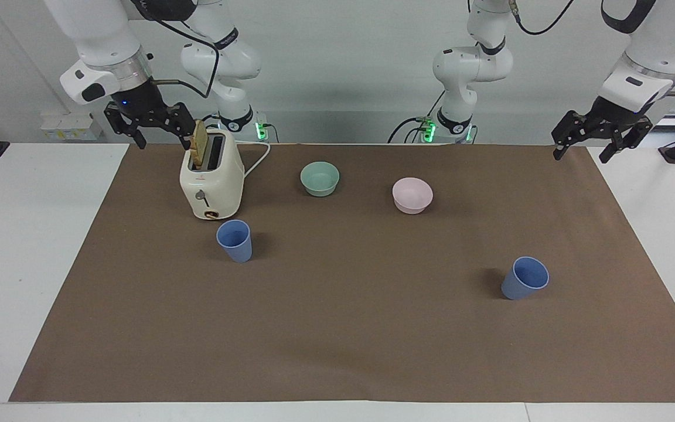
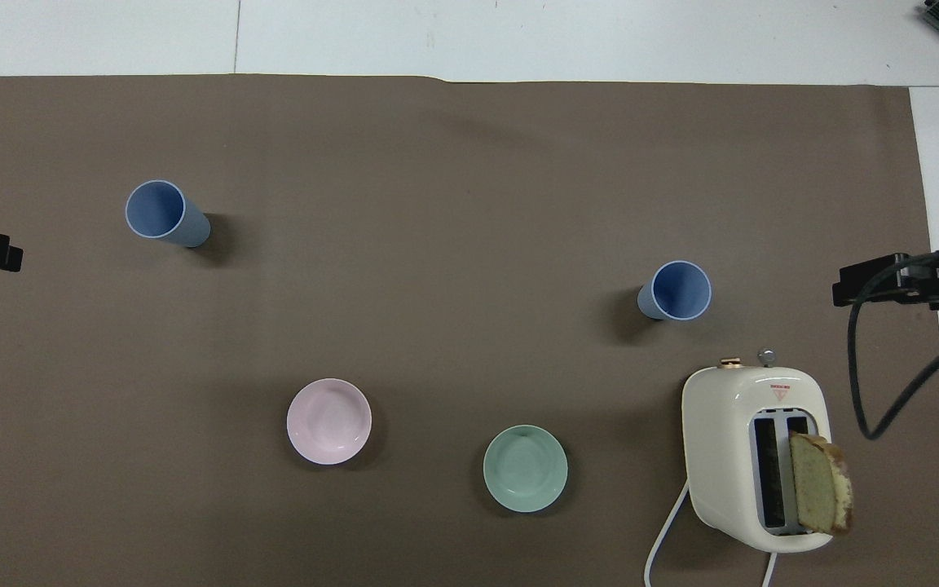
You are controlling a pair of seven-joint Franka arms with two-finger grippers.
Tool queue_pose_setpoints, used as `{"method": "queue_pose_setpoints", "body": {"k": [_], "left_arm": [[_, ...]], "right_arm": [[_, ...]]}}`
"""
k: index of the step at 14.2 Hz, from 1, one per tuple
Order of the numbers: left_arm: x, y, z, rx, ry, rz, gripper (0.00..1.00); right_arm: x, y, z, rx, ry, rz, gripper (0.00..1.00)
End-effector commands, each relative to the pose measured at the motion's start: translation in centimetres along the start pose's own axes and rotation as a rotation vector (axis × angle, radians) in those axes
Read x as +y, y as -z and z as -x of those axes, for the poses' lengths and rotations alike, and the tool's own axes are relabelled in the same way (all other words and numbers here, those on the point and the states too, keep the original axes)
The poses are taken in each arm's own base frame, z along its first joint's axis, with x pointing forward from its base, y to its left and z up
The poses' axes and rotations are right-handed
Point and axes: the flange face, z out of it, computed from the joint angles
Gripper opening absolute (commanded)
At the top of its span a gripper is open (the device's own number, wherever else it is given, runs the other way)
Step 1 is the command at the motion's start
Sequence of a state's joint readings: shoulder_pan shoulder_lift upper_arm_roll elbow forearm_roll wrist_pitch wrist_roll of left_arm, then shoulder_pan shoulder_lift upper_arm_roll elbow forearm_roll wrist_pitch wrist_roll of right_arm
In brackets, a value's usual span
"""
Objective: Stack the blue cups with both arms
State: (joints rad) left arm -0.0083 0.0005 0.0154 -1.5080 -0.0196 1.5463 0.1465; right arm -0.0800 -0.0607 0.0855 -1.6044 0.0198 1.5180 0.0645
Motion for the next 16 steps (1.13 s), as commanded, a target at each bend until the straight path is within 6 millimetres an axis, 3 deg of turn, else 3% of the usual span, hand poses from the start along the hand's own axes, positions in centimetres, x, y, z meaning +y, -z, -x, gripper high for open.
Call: {"method": "queue_pose_setpoints", "body": {"k": [1,16], "left_arm": [[-0.11,0.46,0.41,-0.009,0.018,0.011,1.00],[0.62,0.50,0.14,0.005,-0.002,0.009,1.00]], "right_arm": [[-0.15,0.06,0.70,0.013,-0.009,-0.022,1.00],[-0.06,-0.01,0.70,0.012,-0.013,-0.022,1.00]]}}
